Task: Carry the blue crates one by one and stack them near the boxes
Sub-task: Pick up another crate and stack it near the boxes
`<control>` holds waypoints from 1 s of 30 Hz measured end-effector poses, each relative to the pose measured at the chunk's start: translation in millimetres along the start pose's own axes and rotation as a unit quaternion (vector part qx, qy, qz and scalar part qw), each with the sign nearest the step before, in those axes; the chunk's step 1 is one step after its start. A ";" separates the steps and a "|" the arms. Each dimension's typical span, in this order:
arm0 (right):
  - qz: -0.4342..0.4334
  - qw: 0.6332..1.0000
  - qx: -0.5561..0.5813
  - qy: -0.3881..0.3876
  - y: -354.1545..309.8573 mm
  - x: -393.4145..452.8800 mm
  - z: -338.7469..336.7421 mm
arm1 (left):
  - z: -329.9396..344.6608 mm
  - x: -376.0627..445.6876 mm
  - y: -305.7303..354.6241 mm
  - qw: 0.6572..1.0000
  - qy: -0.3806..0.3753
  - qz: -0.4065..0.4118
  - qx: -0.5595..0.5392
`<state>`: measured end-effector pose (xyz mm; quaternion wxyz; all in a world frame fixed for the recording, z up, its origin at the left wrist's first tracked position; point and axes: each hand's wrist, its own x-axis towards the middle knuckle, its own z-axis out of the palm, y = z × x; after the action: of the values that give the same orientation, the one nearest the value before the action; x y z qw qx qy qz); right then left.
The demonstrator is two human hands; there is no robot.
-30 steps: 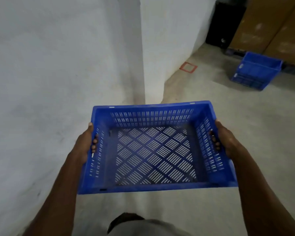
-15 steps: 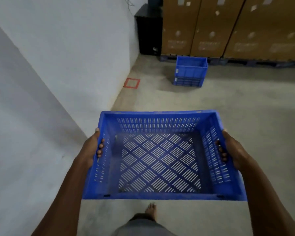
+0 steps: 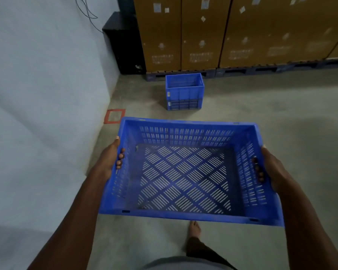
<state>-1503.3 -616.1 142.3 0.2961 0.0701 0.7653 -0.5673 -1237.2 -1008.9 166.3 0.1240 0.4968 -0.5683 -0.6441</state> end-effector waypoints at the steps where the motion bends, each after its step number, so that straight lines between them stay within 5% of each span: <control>1: 0.003 1.000 0.000 -0.004 -15.7 21.5 -0.4 | 11.4 16.8 12.5 1.000 0.004 -0.002 -0.002; 16: -0.016 0.998 -0.029 -0.044 -237.8 346.5 60.6 | 135.1 288.5 177.9 0.999 0.036 -0.017 -0.030; 30: 0.016 1.000 -0.001 0.016 -421.8 621.6 108.2 | 271.5 602.4 381.1 1.000 -0.005 -0.009 0.010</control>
<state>-2156.4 -1002.8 140.2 0.2927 0.0910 0.7694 -0.5604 -1890.1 -1403.2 153.8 0.1101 0.4998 -0.5709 -0.6420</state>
